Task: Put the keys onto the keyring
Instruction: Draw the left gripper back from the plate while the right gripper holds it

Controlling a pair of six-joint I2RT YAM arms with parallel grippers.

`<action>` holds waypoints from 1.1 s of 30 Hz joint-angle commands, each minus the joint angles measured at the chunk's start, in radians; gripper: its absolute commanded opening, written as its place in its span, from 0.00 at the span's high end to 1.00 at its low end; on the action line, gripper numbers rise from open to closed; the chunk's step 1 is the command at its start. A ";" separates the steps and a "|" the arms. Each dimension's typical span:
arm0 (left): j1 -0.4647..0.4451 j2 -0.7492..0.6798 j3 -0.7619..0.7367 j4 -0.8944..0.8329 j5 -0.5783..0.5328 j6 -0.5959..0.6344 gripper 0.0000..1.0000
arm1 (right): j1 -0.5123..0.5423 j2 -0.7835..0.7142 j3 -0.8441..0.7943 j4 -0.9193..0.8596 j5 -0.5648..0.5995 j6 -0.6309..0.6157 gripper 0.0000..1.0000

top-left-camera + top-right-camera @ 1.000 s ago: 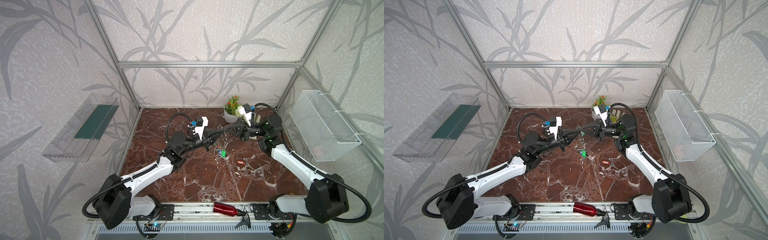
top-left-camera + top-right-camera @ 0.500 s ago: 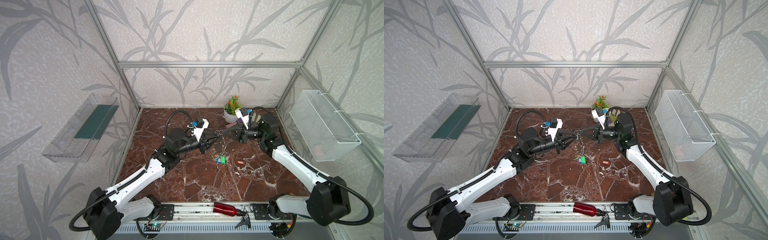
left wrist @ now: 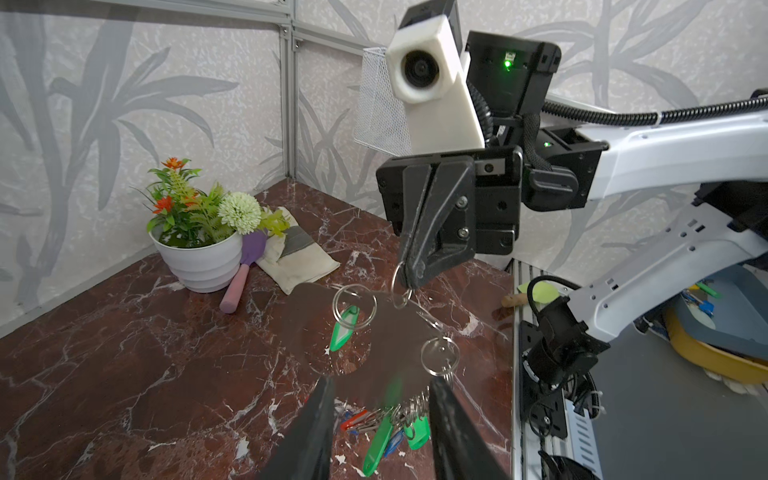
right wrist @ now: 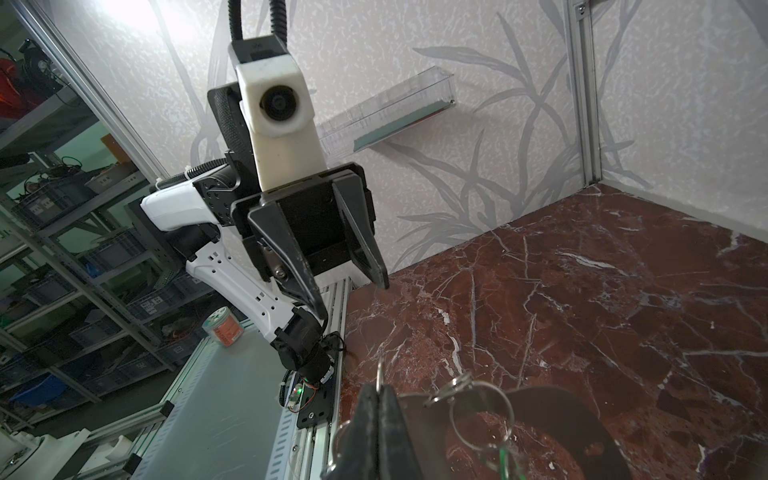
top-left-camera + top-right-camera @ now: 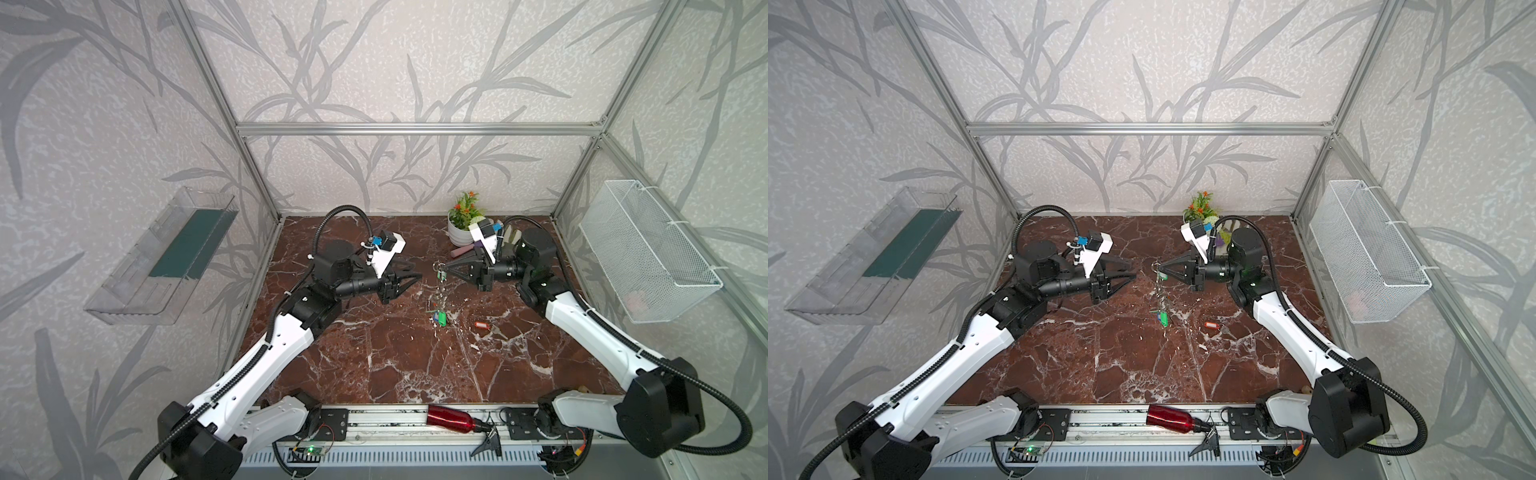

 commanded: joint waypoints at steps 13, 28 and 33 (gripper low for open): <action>0.003 0.004 0.032 -0.035 0.126 0.200 0.65 | 0.066 -0.054 -0.018 -0.038 -0.001 -0.228 1.00; -0.002 0.013 0.007 0.045 0.072 0.115 0.56 | 0.073 -0.056 -0.033 -0.057 0.073 -0.260 1.00; -0.002 -0.032 -0.034 0.022 -0.055 0.014 0.10 | 0.062 -0.035 -0.022 -0.057 0.154 -0.270 1.00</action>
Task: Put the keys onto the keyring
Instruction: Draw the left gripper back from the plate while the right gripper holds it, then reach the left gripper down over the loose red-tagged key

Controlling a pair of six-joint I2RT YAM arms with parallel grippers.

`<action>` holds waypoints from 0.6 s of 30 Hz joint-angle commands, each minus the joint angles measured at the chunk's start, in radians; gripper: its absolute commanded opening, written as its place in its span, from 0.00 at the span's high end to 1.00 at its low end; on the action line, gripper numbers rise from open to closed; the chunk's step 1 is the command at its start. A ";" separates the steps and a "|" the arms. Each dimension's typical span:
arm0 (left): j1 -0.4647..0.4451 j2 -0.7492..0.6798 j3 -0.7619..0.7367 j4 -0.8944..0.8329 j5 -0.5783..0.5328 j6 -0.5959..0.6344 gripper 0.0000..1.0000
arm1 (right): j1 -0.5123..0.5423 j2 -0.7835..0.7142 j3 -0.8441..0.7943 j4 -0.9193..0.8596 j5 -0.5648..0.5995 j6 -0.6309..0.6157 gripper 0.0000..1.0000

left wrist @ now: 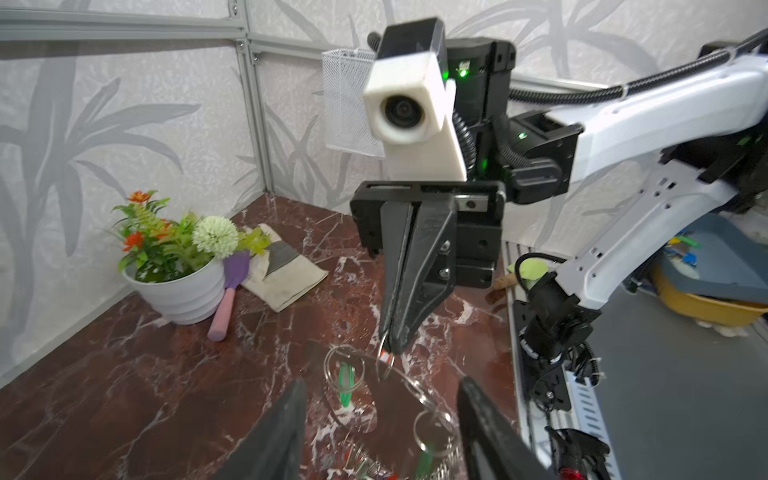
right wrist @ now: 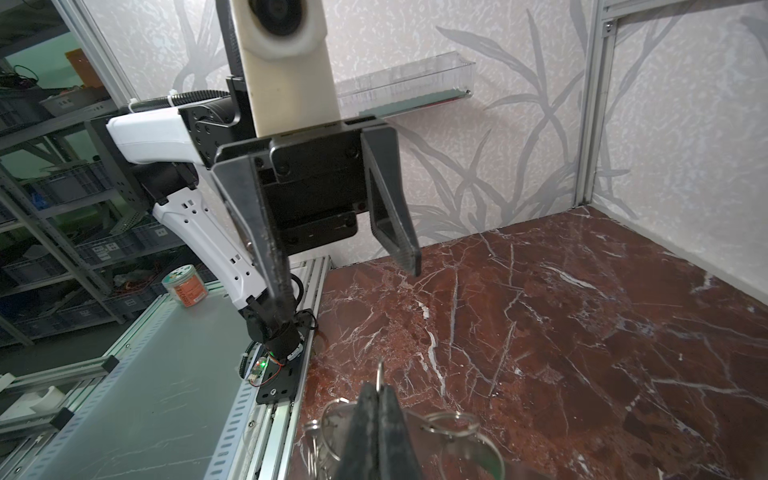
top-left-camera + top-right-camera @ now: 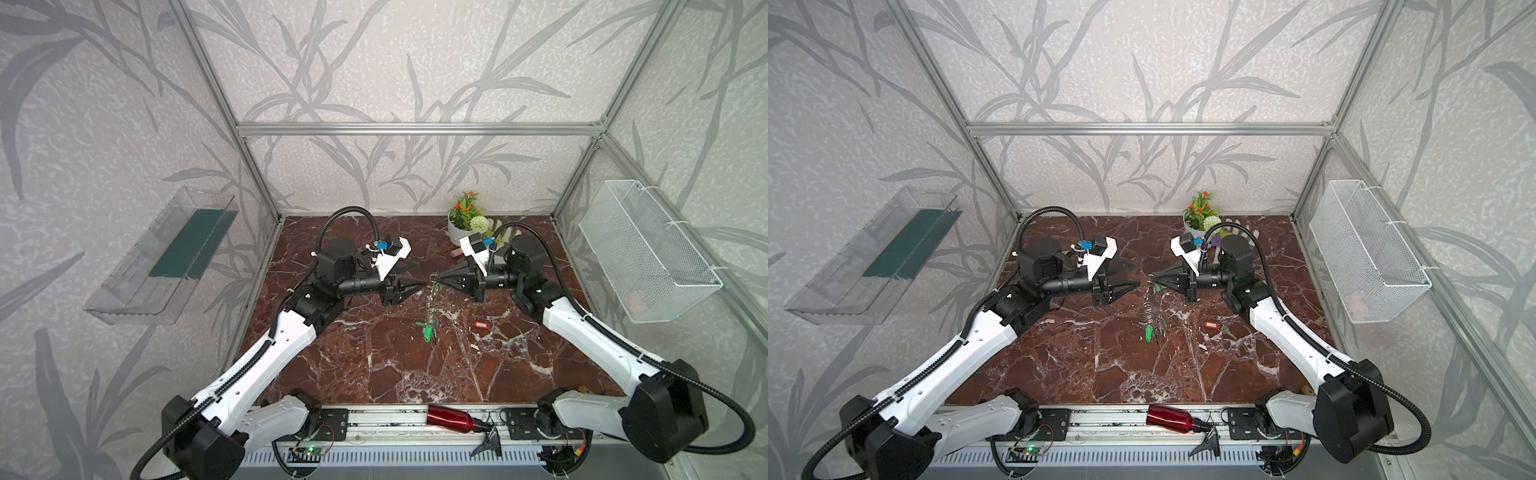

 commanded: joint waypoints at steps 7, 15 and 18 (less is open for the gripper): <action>0.012 -0.138 -0.094 -0.072 -0.325 -0.281 0.01 | -0.049 0.013 0.036 0.041 0.202 0.009 1.00; 0.006 -0.117 -0.159 -0.123 -0.313 -0.344 0.18 | -0.080 -0.002 0.052 -0.051 0.365 -0.018 1.00; -0.027 -0.074 -0.149 -0.146 -0.256 -0.243 0.21 | -0.111 -0.001 0.050 -0.083 0.413 0.002 1.00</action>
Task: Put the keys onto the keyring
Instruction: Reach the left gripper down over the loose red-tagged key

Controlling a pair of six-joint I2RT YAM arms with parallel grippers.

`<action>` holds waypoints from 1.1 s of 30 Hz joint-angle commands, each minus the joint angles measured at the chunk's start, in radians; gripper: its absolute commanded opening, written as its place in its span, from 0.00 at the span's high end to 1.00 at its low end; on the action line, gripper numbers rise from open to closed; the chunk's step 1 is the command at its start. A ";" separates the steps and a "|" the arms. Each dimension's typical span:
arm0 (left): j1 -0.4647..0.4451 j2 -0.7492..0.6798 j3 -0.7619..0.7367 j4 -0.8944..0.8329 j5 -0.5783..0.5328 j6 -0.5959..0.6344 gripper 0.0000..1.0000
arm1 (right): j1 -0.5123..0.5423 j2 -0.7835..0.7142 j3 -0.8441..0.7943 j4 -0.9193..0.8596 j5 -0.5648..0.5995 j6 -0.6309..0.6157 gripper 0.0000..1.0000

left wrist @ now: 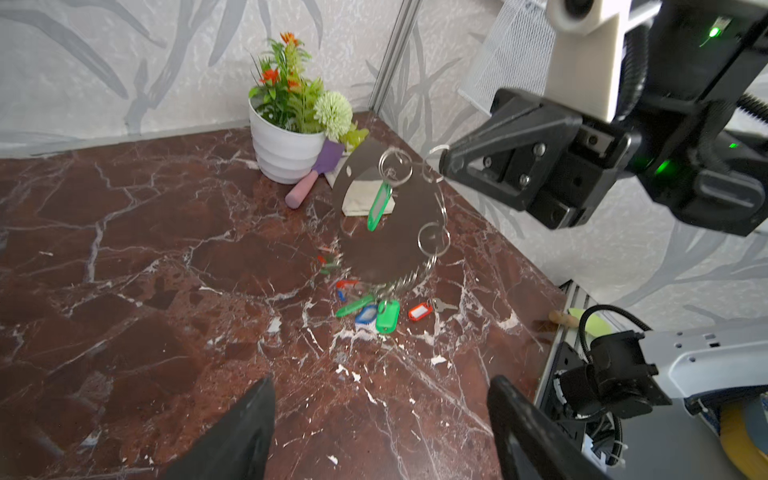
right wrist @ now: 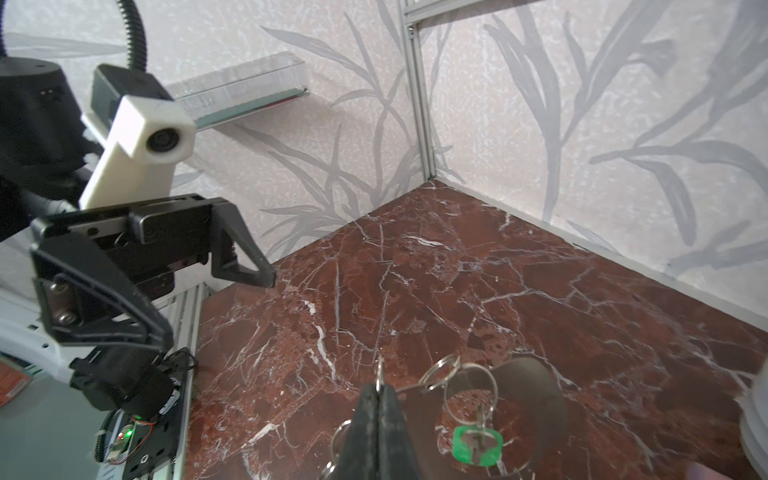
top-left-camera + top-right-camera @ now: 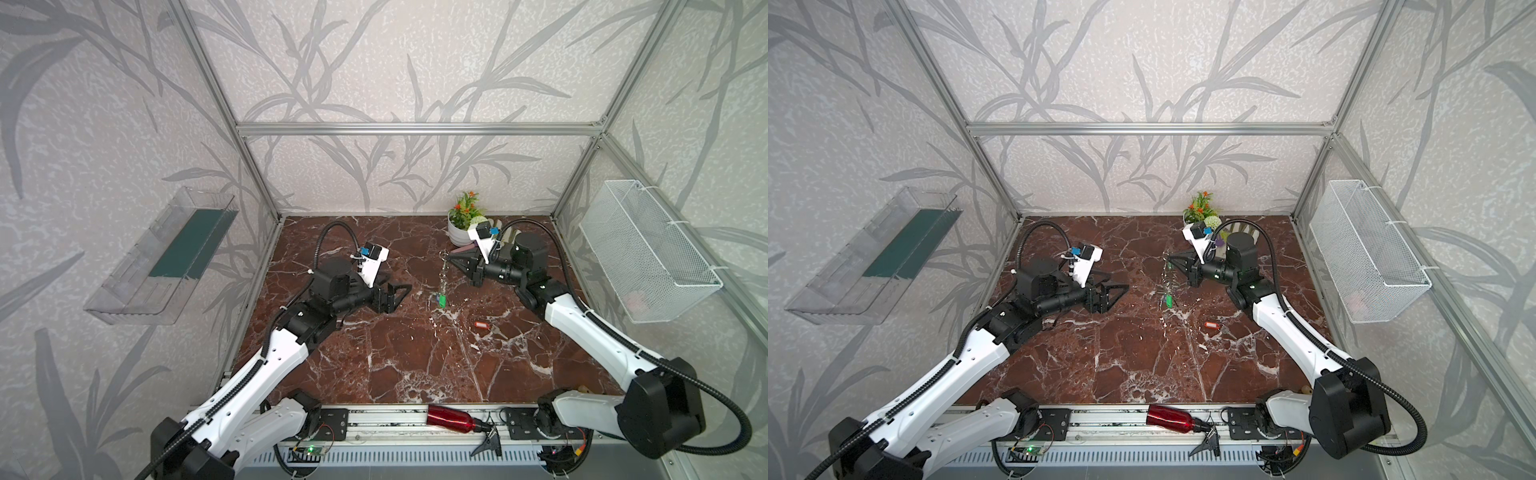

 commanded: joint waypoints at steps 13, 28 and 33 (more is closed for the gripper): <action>-0.268 0.383 0.189 -0.102 0.075 0.349 0.42 | -0.202 -0.046 0.006 -0.048 0.267 0.130 1.00; -0.376 0.915 0.522 -0.107 0.135 0.520 0.65 | -0.317 -0.066 -0.077 -0.046 0.279 0.228 1.00; -0.381 1.055 0.601 -0.048 0.085 0.489 0.73 | -0.337 -0.071 -0.089 -0.029 0.272 0.258 1.00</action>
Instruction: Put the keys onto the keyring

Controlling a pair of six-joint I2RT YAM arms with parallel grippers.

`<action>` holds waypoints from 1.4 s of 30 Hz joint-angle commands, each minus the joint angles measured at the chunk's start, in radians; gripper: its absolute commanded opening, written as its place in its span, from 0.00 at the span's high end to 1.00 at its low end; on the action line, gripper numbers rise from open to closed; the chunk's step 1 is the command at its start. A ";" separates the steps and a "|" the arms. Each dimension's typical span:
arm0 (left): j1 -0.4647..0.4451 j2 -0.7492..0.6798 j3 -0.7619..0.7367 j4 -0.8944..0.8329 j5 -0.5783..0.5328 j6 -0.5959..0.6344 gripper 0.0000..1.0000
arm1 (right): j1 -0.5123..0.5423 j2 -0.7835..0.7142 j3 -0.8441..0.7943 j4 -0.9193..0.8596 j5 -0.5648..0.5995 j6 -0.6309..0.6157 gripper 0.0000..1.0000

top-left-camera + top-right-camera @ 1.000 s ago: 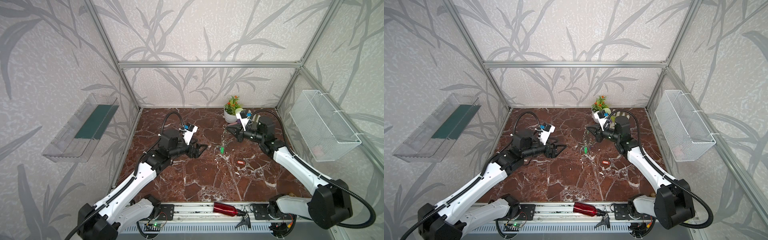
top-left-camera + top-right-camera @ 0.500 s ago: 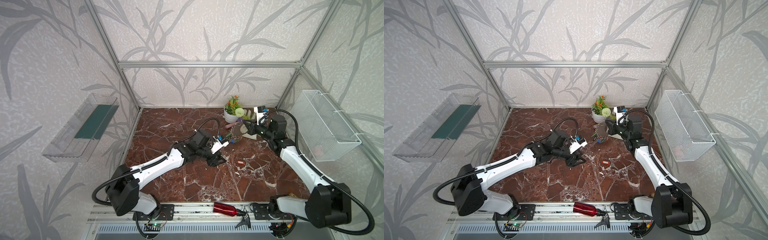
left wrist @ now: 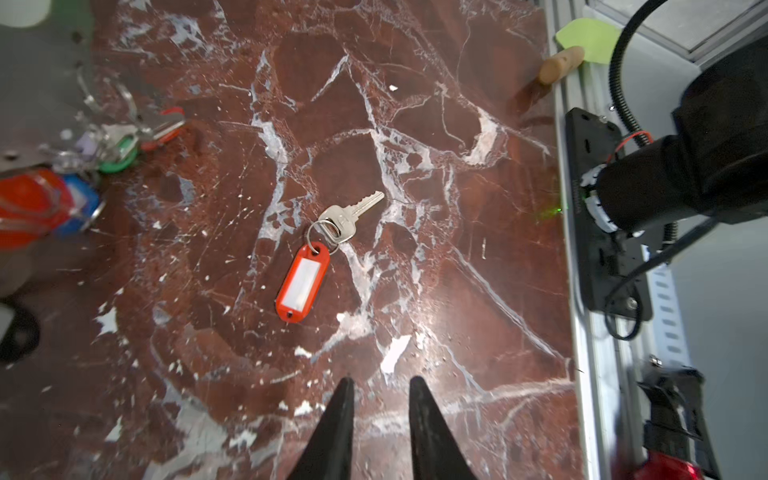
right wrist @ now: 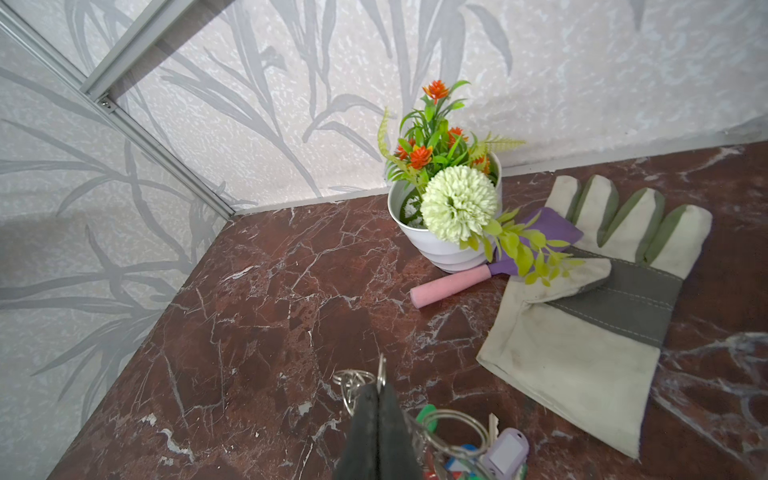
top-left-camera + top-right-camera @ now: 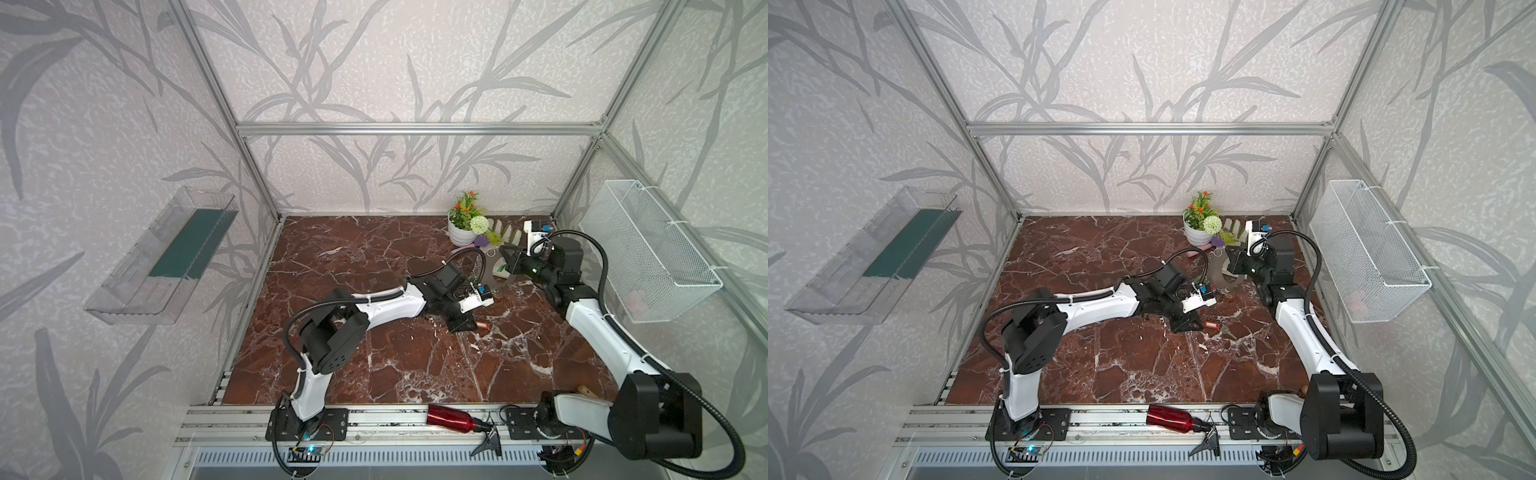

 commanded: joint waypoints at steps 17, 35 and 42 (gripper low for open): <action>-0.094 0.203 0.081 0.216 -0.294 0.036 0.63 | -0.039 -0.020 -0.038 0.117 -0.070 0.119 1.00; -0.119 0.252 0.112 0.114 -0.411 0.065 0.77 | -0.065 -0.001 -0.059 0.184 -0.124 0.188 1.00; -0.122 0.230 0.066 0.035 -0.467 0.075 0.86 | -0.071 -0.010 -0.069 0.197 -0.136 0.207 1.00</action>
